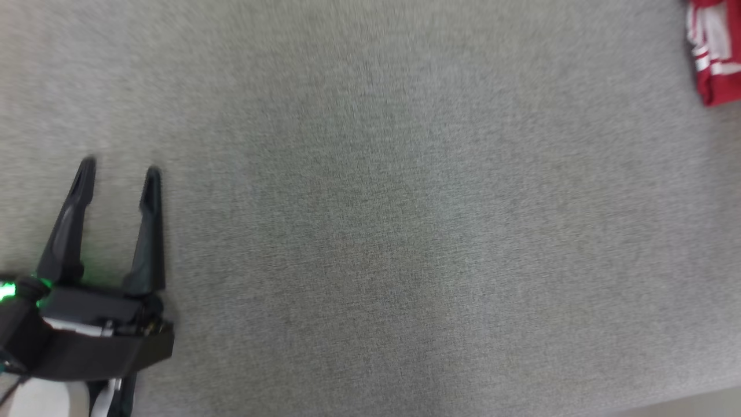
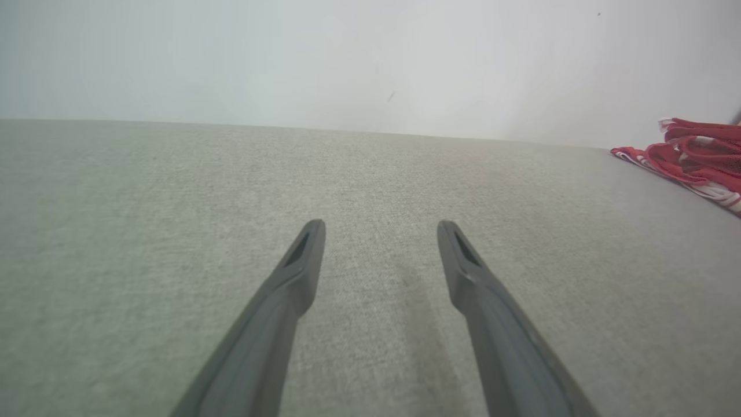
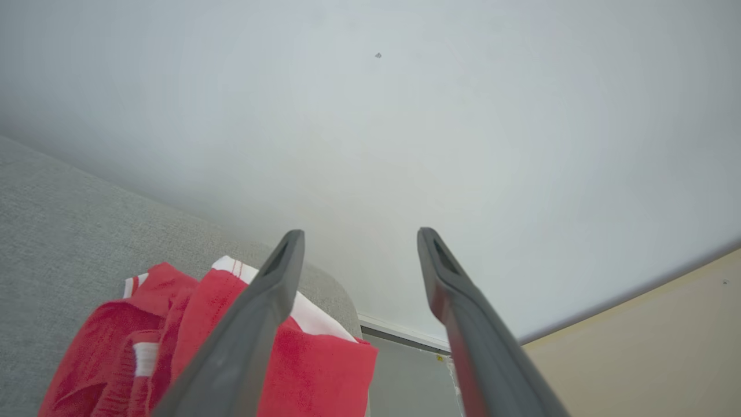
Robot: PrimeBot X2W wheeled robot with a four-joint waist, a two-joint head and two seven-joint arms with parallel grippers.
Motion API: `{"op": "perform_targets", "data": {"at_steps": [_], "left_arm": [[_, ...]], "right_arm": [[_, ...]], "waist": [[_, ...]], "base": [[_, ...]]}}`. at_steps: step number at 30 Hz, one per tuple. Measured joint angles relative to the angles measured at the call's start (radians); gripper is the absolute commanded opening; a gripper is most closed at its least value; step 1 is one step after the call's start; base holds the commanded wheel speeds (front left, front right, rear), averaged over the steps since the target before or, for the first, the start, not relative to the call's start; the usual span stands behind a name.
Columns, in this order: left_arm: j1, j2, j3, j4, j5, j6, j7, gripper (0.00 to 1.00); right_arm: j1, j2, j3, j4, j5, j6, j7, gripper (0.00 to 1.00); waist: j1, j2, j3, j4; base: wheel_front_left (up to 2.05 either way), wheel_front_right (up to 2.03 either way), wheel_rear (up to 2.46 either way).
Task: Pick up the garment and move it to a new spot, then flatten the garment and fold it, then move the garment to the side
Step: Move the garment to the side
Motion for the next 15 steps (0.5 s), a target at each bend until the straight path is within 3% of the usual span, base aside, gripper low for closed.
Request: {"op": "perform_targets", "data": {"at_steps": [8,15], "left_arm": [[0.106,-0.040,0.089,0.065,0.007,0.001,0.004,1.00],[0.209,-0.089,0.143,0.124,0.031,0.001,0.004,1.00]], "right_arm": [[0.146,0.180,0.042,-0.063,0.036,0.000,-0.170,1.00],[0.428,0.349,0.028,-0.165,0.045,0.000,-0.258,1.00]], "waist": [[-0.0001,0.0000,-0.144,0.012],[-0.0003,-0.0001,-0.318,0.024]], "base": [[0.00,0.00,0.00],[0.00,0.00,0.00]]}}
